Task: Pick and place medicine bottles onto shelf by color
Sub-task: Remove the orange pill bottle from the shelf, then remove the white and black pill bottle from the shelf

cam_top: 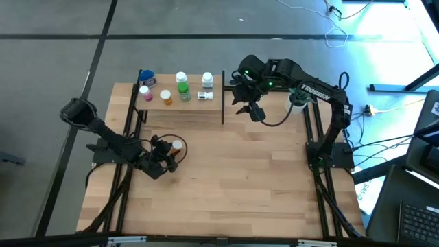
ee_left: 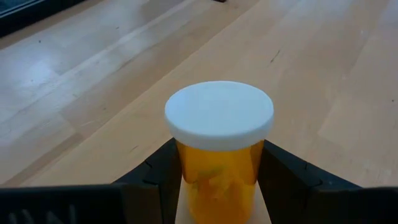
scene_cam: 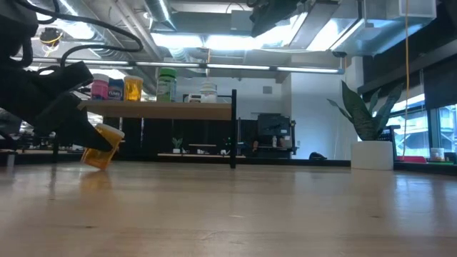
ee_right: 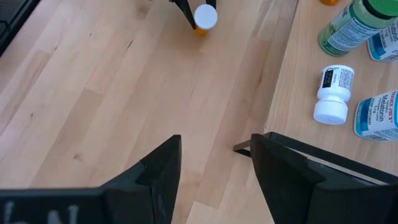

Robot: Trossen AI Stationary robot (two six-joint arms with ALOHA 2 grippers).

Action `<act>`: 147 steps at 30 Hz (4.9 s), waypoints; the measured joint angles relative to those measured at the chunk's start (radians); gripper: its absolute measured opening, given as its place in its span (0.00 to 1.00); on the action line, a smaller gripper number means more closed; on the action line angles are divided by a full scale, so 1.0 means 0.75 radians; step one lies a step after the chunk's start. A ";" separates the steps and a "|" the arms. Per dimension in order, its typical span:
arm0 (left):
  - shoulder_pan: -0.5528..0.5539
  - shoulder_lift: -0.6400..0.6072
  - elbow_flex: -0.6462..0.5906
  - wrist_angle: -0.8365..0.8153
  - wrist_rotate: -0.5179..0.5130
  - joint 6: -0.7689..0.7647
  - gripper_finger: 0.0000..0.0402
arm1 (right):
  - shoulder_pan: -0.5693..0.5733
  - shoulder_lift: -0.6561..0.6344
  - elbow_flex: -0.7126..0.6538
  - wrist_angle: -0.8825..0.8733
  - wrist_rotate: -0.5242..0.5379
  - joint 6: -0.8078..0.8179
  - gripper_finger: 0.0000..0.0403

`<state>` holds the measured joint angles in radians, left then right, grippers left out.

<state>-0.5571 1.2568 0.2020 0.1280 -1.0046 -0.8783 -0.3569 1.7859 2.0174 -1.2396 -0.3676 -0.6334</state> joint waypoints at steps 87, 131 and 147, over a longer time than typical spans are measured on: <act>0.351 -0.518 0.580 -0.693 0.386 0.799 0.64 | 0.000 0.000 0.000 0.021 0.000 0.002 0.48; 0.579 -0.518 0.688 -0.809 0.385 0.870 0.64 | 0.009 0.238 -0.041 0.565 0.394 0.036 0.49; 0.579 -0.518 0.688 -0.808 0.385 0.862 0.64 | 0.008 0.238 -0.041 0.582 0.383 0.077 0.44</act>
<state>-0.1226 0.8680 0.7177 -0.4782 -0.7158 -0.2317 -0.3511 1.9644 1.9869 -0.8032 -0.0803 -0.5754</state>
